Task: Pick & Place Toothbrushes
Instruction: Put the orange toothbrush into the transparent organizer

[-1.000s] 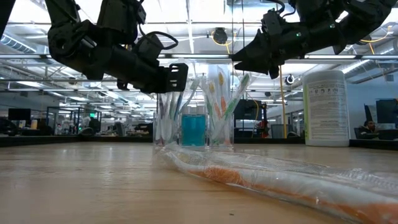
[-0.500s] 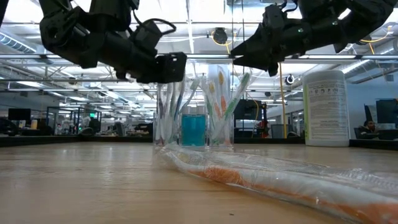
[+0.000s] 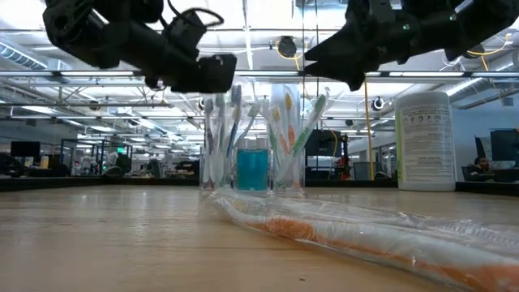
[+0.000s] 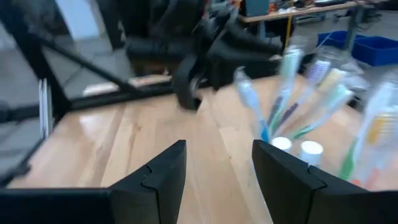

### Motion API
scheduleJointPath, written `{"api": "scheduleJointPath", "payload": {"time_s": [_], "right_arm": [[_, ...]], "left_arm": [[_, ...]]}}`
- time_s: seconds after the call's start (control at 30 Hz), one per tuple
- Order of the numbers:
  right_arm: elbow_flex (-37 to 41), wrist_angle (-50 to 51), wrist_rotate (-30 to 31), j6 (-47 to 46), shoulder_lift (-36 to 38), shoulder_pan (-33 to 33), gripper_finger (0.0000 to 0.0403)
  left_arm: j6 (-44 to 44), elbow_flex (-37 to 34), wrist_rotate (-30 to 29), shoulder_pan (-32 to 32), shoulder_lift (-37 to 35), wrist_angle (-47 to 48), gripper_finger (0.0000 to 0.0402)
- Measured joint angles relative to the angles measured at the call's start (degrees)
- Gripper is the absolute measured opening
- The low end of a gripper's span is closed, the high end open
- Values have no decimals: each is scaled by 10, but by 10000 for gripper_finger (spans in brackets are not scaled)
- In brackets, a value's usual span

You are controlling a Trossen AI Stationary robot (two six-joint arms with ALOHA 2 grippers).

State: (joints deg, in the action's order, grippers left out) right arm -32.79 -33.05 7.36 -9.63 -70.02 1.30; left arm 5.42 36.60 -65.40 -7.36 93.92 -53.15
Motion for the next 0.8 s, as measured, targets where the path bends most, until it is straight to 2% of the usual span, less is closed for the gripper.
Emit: {"api": "scheduleJointPath", "payload": {"time_s": [0.1,0.2,0.27,0.37,0.47,0.67,0.8], "right_arm": [[-37,71,39,16,-2,23,176],[-93,171,104,14,-23,54,176],[-127,214,122,12,-51,76,176],[-167,228,114,-4,-100,108,176],[-214,230,81,-23,-157,129,176],[-311,323,28,-103,-254,160,176],[-324,336,-24,-205,-306,194,176]], "left_arm": [[-16,0,55,0,-39,24,148],[-57,0,130,-1,-93,100,148],[-79,0,156,-1,-128,160,147],[-95,0,159,-1,-172,234,147],[-105,0,159,-1,-205,279,147],[-86,0,158,-1,-239,298,147],[-70,0,159,-1,-240,299,147]]}}
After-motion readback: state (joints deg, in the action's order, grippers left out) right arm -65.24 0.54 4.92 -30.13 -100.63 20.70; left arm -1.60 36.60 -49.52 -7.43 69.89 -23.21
